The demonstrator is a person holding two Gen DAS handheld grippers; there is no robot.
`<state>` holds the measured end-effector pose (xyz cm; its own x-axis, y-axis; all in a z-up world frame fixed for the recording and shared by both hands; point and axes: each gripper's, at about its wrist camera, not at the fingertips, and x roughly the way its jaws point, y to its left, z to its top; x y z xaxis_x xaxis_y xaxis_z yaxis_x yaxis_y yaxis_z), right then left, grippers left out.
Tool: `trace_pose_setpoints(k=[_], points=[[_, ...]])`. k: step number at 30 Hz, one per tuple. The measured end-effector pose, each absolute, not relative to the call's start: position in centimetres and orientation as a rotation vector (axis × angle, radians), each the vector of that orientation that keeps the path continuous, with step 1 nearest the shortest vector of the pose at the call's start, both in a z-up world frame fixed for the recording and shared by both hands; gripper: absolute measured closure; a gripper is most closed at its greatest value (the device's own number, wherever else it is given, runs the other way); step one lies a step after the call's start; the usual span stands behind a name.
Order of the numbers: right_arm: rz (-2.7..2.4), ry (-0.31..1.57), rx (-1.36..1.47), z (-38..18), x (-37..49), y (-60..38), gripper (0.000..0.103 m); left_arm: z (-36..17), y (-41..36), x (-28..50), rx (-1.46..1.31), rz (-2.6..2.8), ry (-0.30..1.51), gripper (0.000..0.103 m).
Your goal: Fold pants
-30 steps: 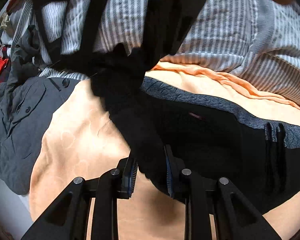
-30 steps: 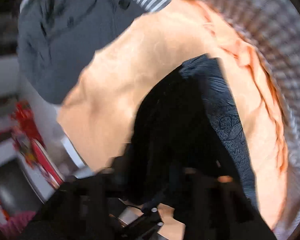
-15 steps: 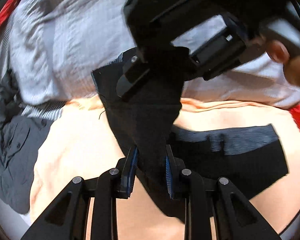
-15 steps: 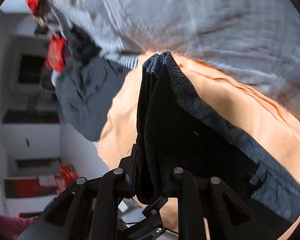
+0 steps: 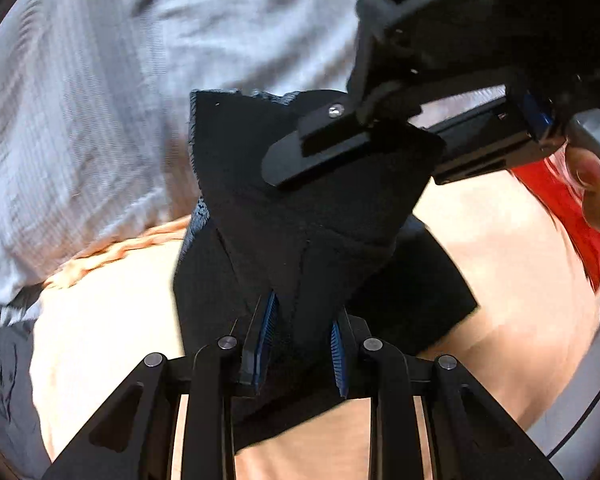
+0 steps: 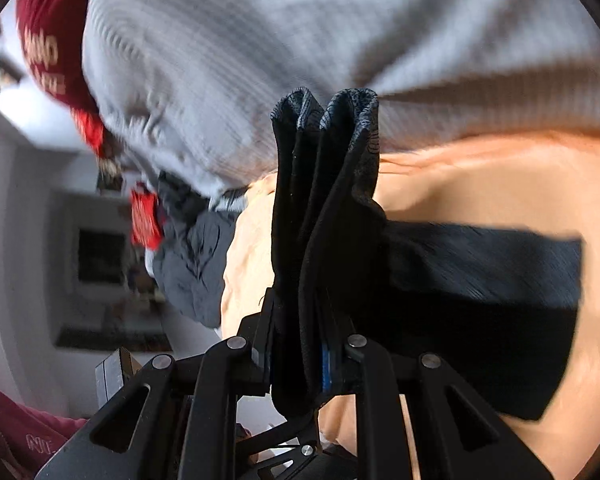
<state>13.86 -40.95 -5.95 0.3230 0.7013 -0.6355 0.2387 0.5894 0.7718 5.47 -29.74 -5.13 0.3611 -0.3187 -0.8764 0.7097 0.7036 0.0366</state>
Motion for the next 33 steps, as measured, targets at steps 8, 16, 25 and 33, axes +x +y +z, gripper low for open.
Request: trace_pose_setpoints(k=[8, 16, 25, 33], points=[[0.215, 1.221, 1.137, -12.7, 6.0, -46.0, 0.085, -10.8, -34.7, 1.7, 0.624, -0.749, 1.056, 0.077], [0.098, 1.269, 1.205, -17.6, 3.5, -47.6, 0.078, -12.8, -35.9, -0.5, 0.713, -0.746, 1.096, 0.038], [-0.015, 1.24, 0.827, -10.4, 5.6, -49.3, 0.06, -8.3, -29.7, 3.3, 0.49, -0.605, 1.113, 0.038], [0.01, 1.256, 0.659, -11.3, 13.4, -48.9, 0.059, -10.8, -26.6, 11.8, 0.165, -0.357, 1.295, 0.038]])
